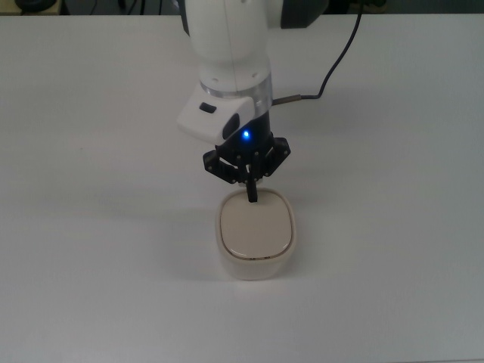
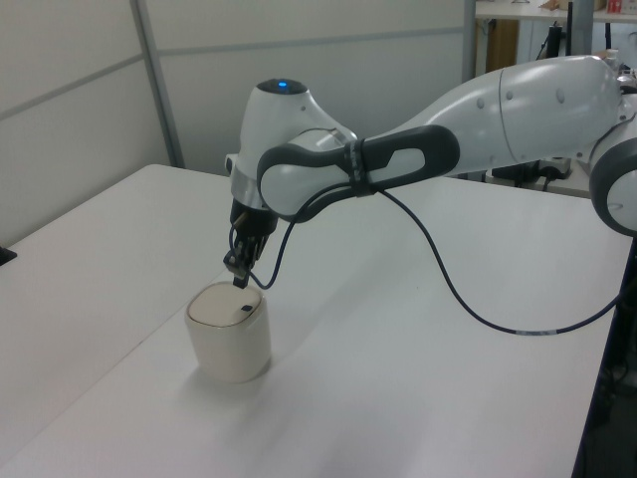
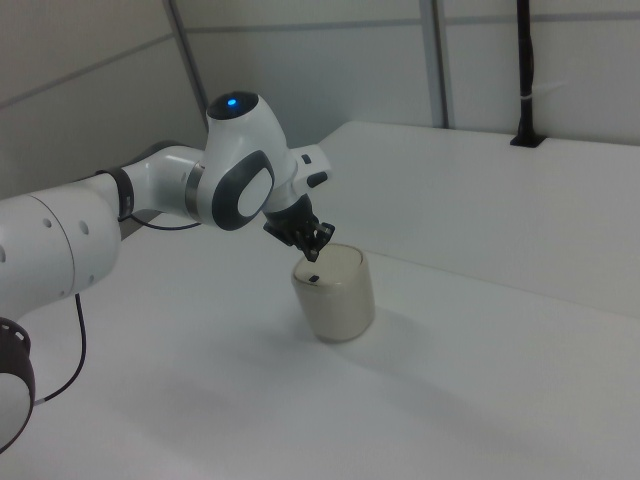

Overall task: Open the trash can
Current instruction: 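Lift the gripper upward, flipping the lid open on its hinge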

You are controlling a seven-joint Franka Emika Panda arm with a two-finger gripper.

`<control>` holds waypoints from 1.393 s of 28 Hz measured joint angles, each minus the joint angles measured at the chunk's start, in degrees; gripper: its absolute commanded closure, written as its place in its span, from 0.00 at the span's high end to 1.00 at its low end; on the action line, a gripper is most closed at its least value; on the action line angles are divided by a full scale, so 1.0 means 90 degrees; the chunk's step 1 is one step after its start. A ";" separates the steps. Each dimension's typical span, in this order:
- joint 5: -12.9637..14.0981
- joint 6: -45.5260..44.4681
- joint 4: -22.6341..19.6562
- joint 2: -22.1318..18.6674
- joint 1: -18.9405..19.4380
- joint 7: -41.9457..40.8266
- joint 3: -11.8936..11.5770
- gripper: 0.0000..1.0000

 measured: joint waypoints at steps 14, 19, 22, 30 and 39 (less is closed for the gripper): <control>-0.0196 0.0196 0.0011 0.0360 0.0104 -0.0003 0.0003 0.00; -0.0262 0.0206 0.0012 0.0373 0.0109 -0.0003 0.0008 0.00; -0.0262 0.0206 0.0025 0.0370 0.0109 -0.0003 0.0008 0.00; 0.0207 0.0267 0.0171 0.0172 0.0061 0.0033 0.0005 0.00; 0.0762 -0.0060 0.0235 -0.0549 0.0011 0.0042 -0.0079 0.00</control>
